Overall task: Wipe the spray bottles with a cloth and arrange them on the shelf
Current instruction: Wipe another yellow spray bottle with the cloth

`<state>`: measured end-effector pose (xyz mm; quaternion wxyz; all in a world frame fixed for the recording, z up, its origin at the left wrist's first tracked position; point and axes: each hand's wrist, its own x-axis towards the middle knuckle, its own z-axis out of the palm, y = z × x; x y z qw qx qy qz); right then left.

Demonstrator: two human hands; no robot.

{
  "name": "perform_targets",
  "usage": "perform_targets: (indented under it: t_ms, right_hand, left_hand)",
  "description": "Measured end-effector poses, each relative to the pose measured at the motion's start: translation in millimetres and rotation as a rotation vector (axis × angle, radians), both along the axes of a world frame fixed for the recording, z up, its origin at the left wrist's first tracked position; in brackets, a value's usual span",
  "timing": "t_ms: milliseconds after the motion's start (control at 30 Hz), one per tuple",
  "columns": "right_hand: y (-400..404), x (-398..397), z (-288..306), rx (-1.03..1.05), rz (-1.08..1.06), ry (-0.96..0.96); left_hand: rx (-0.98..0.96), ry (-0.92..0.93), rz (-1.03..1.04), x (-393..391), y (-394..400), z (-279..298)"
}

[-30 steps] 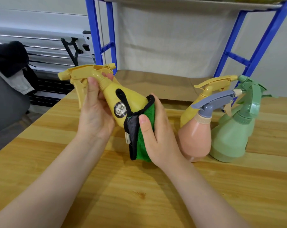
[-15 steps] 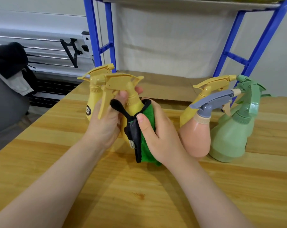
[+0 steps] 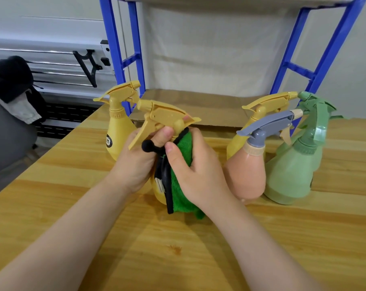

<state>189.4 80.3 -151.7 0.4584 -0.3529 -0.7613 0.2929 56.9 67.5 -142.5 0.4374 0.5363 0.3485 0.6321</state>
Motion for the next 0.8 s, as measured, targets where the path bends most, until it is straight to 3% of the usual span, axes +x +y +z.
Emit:
perform_targets:
  t_ms: [233,367,600,800]
  right_hand:
    - [5.3,3.8,-1.1,-0.011,-0.081,-0.028]
    - [1.4,-1.1,-3.4,-0.059,-0.098,0.011]
    - [2.5,-4.1,-9.3,0.110,-0.229,-0.046]
    - [5.2,-5.9,-14.5,-0.008,-0.092,-0.023]
  left_hand:
    - [-0.148,0.066,0.076,4.4,0.8,7.1]
    - [-0.214,-0.080,0.088,10.8,-0.5,8.6]
    - [-0.109,-0.029,0.132,18.9,-4.2,8.3]
    - [-0.148,-0.264,0.178,17.7,-2.7,3.5]
